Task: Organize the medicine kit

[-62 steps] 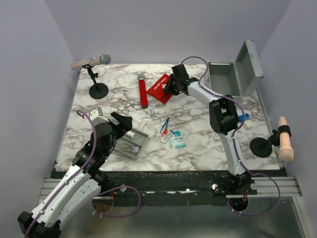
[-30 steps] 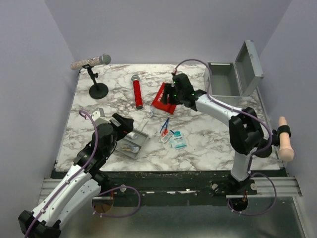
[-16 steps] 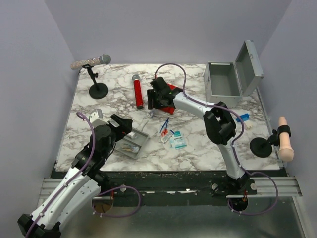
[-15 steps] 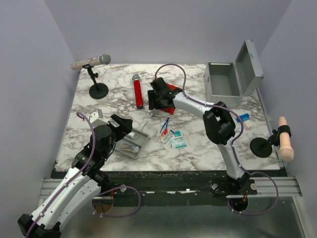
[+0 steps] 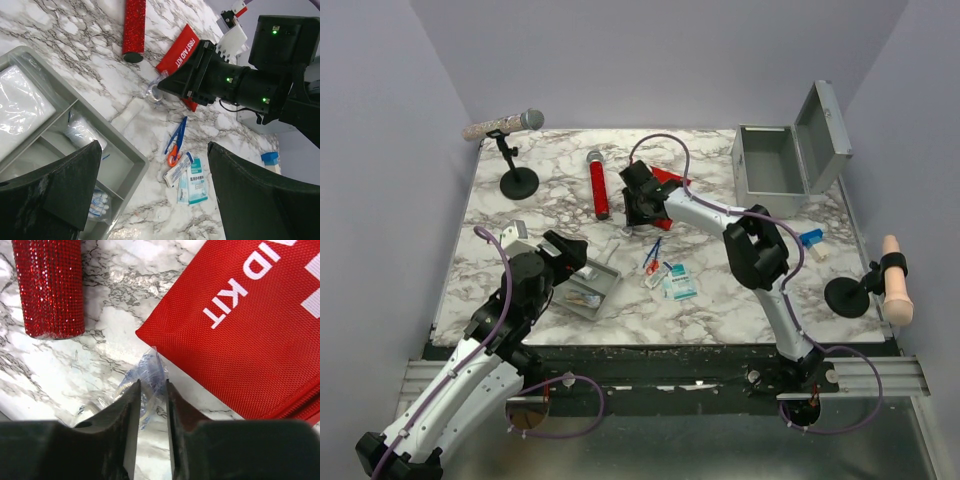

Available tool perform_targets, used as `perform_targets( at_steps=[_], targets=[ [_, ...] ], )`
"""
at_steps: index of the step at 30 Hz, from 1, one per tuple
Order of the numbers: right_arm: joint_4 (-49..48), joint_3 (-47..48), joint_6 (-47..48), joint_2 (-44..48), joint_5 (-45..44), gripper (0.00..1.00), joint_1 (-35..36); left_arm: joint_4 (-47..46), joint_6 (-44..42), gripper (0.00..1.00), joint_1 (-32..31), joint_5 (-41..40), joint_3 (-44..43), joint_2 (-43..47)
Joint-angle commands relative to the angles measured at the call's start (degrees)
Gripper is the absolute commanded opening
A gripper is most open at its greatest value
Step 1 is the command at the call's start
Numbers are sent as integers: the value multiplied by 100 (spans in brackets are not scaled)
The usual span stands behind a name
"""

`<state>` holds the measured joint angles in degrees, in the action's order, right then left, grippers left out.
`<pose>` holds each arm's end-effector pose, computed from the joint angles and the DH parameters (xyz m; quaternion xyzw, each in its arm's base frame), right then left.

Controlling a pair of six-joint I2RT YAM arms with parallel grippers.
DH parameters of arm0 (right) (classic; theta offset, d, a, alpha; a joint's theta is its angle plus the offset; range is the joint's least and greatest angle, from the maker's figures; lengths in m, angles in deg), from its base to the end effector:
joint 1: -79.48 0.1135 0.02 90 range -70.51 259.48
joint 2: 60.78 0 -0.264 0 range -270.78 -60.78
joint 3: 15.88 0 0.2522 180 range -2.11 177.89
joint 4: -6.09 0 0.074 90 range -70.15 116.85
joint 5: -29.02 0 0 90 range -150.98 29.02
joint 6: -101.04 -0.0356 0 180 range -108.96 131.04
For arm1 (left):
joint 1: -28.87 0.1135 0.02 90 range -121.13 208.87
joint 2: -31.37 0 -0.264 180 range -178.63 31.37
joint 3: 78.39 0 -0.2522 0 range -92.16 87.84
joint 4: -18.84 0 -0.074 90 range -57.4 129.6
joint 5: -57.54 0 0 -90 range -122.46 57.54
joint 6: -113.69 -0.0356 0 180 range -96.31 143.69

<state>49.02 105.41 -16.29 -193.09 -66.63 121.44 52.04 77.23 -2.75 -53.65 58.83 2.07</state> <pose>0.3813 0.3382 0.1721 -0.1058 0.9440 0.1371 0.2809 0.1225 -0.0603 0.2653 -0.2567 0.7690 -0.2721 0.5183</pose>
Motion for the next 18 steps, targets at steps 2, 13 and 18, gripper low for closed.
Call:
perform_targets(
  at_steps=[2, 13, 18],
  targets=[
    [-24, -521, 35, 161, 11, 25, 59, 86, -28, 96, 15, -8, 115, 91],
    [-1289, -2629, 1043, 2628, 344, 10, 576, 235, 34, 97, 15, -52, 71, 372],
    [-1713, -3080, 2099, 3045, 959, 10, 1104, 306, 104, 96, 15, -52, 133, 565]
  ],
)
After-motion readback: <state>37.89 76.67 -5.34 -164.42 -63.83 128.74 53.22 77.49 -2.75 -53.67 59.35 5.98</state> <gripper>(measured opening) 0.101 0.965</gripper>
